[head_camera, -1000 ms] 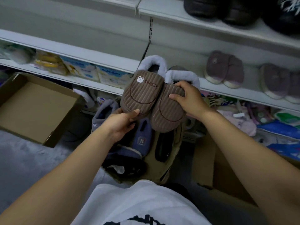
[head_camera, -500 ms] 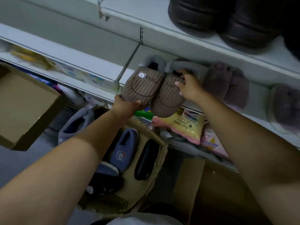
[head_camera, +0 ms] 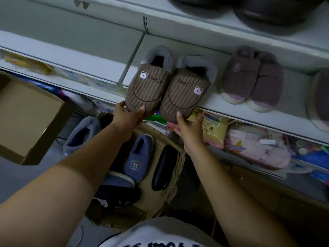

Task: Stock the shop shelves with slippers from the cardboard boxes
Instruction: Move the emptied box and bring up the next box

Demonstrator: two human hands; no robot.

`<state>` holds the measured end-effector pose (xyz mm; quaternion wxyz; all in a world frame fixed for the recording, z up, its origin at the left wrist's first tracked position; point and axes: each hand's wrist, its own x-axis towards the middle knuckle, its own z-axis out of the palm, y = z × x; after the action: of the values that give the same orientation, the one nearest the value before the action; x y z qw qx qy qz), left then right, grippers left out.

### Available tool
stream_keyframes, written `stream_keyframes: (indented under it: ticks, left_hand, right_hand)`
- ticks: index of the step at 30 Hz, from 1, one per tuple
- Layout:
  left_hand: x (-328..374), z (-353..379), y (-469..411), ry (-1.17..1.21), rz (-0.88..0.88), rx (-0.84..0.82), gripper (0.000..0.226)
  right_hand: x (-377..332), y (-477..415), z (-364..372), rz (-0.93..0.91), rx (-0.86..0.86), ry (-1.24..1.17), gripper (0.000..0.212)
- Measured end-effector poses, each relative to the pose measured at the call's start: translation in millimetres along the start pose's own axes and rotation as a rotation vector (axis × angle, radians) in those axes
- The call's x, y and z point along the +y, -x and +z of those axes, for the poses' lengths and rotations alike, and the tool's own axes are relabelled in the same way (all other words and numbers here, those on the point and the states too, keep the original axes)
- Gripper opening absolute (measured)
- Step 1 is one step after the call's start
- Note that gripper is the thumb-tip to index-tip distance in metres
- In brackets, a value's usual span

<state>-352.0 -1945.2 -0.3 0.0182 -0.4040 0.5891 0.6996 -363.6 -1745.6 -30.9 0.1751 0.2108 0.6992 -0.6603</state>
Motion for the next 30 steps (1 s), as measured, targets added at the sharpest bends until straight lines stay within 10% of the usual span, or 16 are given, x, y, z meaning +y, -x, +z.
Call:
stream_keyframes:
  ticks: [18,30]
  left_hand:
    - [41.6,74.6,-50.1,-0.022,0.068,0.009,0.048]
    - [51.3,84.3,-82.7,-0.317,0.124,0.028,0.077]
  right_hand:
    - [-40.1,-116.9,-28.7,-0.187,0.034,0.161,0.063]
    - [-70.7,-117.7,-30.9,-0.234,0.035,0.336,0.05]
